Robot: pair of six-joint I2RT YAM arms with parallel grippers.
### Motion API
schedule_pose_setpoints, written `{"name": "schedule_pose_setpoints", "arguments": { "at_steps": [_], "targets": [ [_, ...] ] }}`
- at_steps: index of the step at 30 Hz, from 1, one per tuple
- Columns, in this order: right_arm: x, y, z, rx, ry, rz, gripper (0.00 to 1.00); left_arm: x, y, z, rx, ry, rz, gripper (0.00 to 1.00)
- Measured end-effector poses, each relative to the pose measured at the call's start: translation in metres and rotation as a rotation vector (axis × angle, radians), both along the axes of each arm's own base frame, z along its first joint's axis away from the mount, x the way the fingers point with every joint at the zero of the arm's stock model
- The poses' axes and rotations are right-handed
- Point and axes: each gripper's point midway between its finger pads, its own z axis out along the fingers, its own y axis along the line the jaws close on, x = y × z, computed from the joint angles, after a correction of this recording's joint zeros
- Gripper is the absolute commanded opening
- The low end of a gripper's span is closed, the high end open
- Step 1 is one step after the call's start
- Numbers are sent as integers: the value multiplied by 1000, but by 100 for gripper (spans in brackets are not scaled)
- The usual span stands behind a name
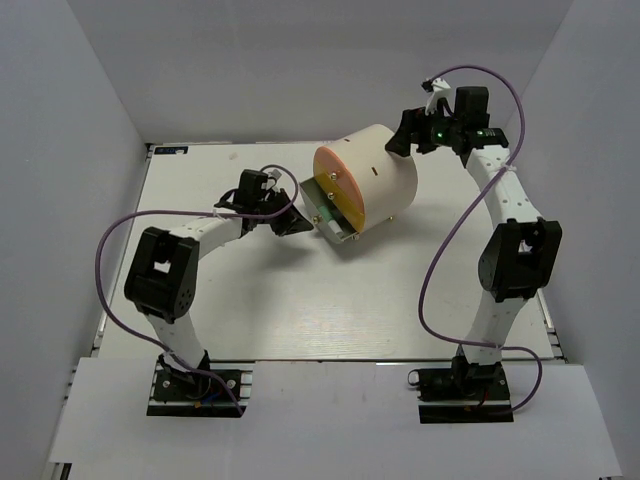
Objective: Organize the makeup
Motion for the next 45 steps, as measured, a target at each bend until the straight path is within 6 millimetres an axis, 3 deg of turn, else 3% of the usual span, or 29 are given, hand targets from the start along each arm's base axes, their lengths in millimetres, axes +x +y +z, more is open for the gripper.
{"name": "schedule_pose_setpoints", "arguments": {
  "at_steps": [3, 8, 20, 26, 31, 33, 34, 36, 37, 40, 42, 45],
  "targets": [
    [5, -5, -1, 49, 11, 33, 81, 12, -5, -11, -8, 2, -3, 16],
    [-5, 2, -3, 146, 53, 130, 64, 28, -14, -29, -17, 17, -13, 19],
    [-11, 2, -5, 195, 56, 185, 58, 65, -43, -35, -74, 16, -64, 19],
    [-11, 2, -5, 199, 54, 192, 57, 73, -54, -35, -99, 18, -86, 19],
    [-12, 2, -7, 202, 52, 198, 58, 74, -58, -40, -117, 40, -99, 20],
    [-11, 2, -7, 203, 50, 199, 63, 75, -59, -42, -126, 51, -103, 21],
    [-11, 2, -7, 202, 51, 199, 67, 76, -59, -43, -130, 53, -103, 22],
    [-12, 3, -10, 205, 61, 197, 86, 77, -59, -43, -137, 48, -102, 23],
    [-14, 3, -12, 207, 73, 196, 89, 78, -59, -42, -138, 46, -101, 24],
    [-16, 3, -18, 207, 96, 188, 89, 79, -56, -46, -126, 32, -78, 36],
    [-14, -1, -16, 198, 87, 170, 89, 73, -47, -52, -104, 41, -53, 50],
    [-7, -17, -14, 184, 73, 116, 89, 62, -28, -56, -55, 67, -4, 56]
  ]
}}
